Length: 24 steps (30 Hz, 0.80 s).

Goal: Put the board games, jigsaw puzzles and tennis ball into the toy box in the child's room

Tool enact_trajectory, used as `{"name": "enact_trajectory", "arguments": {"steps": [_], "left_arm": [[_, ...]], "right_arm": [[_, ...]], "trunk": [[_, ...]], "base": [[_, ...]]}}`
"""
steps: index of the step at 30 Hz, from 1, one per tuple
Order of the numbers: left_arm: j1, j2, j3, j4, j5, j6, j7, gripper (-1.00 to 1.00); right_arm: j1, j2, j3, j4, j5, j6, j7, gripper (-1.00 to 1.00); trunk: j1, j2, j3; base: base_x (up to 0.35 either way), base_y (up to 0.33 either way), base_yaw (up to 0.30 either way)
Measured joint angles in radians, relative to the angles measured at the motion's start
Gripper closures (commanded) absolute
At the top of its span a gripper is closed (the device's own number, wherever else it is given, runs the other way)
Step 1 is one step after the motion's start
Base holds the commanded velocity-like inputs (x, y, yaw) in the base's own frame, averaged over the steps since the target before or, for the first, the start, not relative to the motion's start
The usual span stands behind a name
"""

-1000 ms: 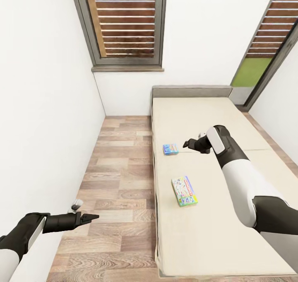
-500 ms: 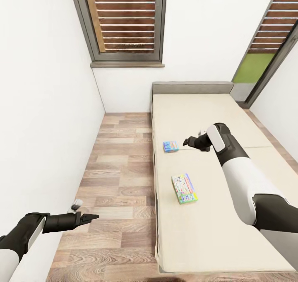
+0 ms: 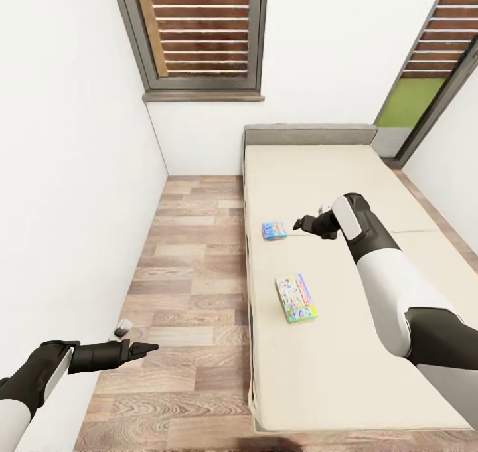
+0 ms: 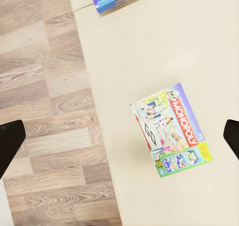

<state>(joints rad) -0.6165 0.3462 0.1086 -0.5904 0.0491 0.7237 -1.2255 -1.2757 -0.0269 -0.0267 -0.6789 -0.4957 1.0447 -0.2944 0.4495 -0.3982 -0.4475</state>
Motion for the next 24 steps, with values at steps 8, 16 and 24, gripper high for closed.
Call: {"name": "enact_trajectory", "arguments": {"steps": [8, 16, 24], "left_arm": [[0.0, 0.0, 0.0, 0.0, 0.0, 0.0, 0.0, -1.0], [0.0, 0.0, 0.0, 0.0, 0.0, 0.0, 0.0, -1.0], [-0.001, -0.001, 0.0, 0.0, 0.0, 0.0, 0.0, -1.0]], "right_arm": [[-0.013, 0.0, 0.0, 0.0, 0.0, 0.0, 0.0, -1.0], [-0.024, -0.001, 0.0, 0.0, 0.0, 0.0, 0.0, -1.0], [-0.041, -0.004, 0.001, 0.0, 0.0, 0.0, 0.0, -1.0]], "trunk": [[0.0, 0.0, -0.013], [0.0, 0.0, -0.026], [0.0, 0.0, -0.04]], "base": [[0.0, 0.0, 0.0], [0.0, 0.0, 0.0], [0.0, 0.0, 0.0]]}}
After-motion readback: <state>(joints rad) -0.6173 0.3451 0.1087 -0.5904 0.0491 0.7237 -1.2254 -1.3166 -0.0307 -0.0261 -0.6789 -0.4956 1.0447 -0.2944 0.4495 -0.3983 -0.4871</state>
